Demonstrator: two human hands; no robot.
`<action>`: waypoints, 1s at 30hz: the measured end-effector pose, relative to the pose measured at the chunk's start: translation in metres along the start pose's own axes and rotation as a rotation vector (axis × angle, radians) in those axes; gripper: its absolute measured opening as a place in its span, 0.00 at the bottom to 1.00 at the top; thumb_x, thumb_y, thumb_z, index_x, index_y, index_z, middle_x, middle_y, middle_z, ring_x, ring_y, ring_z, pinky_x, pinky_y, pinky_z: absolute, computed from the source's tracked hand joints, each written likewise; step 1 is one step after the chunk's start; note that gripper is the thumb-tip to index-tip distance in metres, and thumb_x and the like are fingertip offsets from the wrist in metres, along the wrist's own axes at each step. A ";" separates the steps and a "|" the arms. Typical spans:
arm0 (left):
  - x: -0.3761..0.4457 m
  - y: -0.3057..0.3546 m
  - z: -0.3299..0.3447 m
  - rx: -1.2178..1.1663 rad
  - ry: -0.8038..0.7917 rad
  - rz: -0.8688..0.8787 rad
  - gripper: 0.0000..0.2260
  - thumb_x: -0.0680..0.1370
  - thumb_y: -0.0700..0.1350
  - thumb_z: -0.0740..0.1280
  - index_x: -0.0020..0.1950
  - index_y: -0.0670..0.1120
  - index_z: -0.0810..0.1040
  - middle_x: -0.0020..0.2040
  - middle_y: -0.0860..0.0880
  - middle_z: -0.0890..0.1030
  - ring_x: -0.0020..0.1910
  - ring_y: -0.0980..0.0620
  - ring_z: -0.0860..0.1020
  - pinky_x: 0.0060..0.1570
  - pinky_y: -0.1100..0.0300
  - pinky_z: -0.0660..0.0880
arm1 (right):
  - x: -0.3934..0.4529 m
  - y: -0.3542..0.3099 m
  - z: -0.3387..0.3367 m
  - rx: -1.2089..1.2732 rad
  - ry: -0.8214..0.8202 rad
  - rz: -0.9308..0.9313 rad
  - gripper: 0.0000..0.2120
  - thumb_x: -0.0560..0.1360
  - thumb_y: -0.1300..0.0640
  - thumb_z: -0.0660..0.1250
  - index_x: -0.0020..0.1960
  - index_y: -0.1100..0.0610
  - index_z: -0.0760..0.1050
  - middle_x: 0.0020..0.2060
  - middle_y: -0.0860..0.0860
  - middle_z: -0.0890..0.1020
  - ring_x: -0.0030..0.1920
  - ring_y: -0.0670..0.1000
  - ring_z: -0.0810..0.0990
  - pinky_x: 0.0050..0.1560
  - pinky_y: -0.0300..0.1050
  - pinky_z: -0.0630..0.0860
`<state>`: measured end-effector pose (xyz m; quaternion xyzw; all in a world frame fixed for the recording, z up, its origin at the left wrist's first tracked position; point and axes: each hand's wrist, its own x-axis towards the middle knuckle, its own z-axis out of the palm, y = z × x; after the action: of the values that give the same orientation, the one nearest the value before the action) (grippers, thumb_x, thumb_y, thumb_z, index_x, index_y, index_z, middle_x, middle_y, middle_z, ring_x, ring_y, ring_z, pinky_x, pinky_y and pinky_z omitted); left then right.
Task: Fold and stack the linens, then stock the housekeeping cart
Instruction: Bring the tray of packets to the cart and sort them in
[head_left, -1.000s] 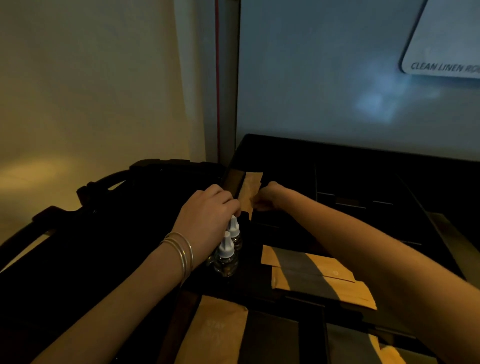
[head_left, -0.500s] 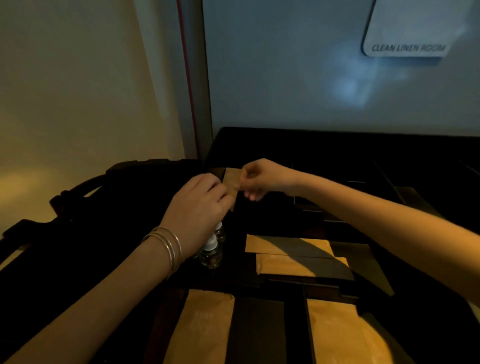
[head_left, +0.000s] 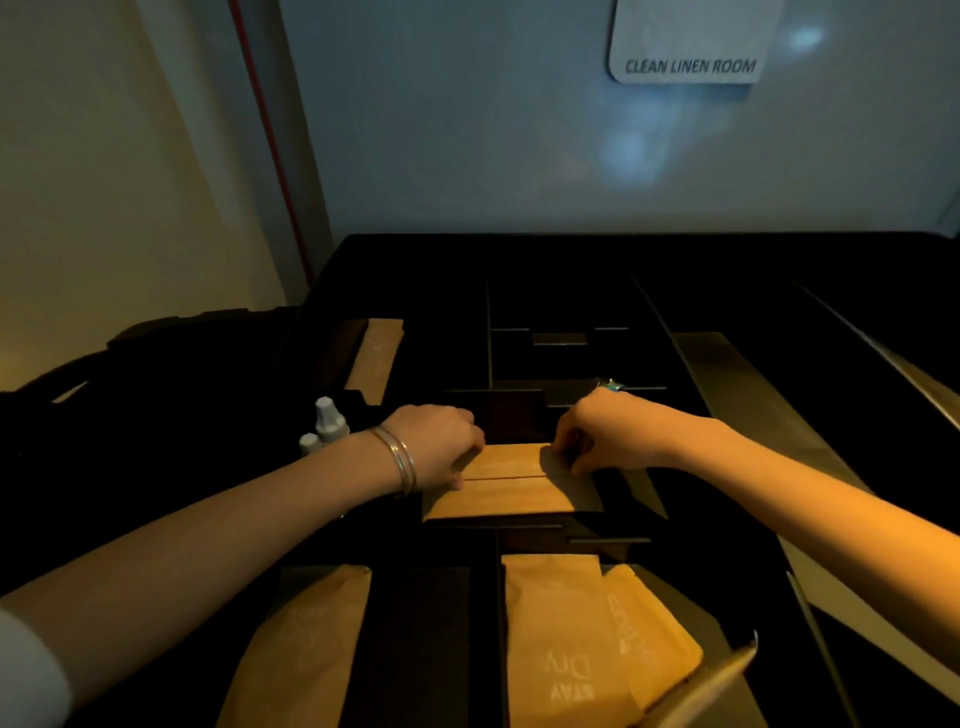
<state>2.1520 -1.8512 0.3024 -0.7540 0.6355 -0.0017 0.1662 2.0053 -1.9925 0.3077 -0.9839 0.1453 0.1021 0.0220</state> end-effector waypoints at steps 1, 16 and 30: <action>-0.001 -0.002 0.003 -0.018 0.011 0.010 0.20 0.76 0.52 0.67 0.67 0.50 0.70 0.63 0.50 0.71 0.61 0.48 0.73 0.52 0.55 0.74 | 0.000 0.002 0.002 -0.036 -0.001 -0.004 0.16 0.74 0.52 0.69 0.61 0.52 0.76 0.56 0.50 0.80 0.56 0.50 0.78 0.55 0.43 0.75; -0.009 -0.006 0.000 -0.377 0.292 -0.093 0.11 0.75 0.52 0.68 0.56 0.52 0.75 0.46 0.52 0.79 0.46 0.54 0.78 0.43 0.60 0.74 | -0.003 -0.001 0.004 0.183 0.217 -0.157 0.21 0.74 0.46 0.67 0.63 0.55 0.72 0.53 0.49 0.77 0.54 0.49 0.76 0.50 0.36 0.72; -0.019 -0.036 -0.030 -1.489 0.616 -0.259 0.05 0.71 0.40 0.73 0.41 0.49 0.79 0.40 0.50 0.82 0.40 0.59 0.80 0.42 0.66 0.75 | -0.005 0.008 -0.004 0.616 0.219 -0.109 0.05 0.74 0.51 0.68 0.47 0.51 0.76 0.42 0.45 0.79 0.43 0.41 0.77 0.41 0.31 0.73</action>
<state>2.1759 -1.8355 0.3438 -0.7000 0.3951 0.1946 -0.5622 1.9996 -1.9988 0.3127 -0.9424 0.1181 -0.0544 0.3082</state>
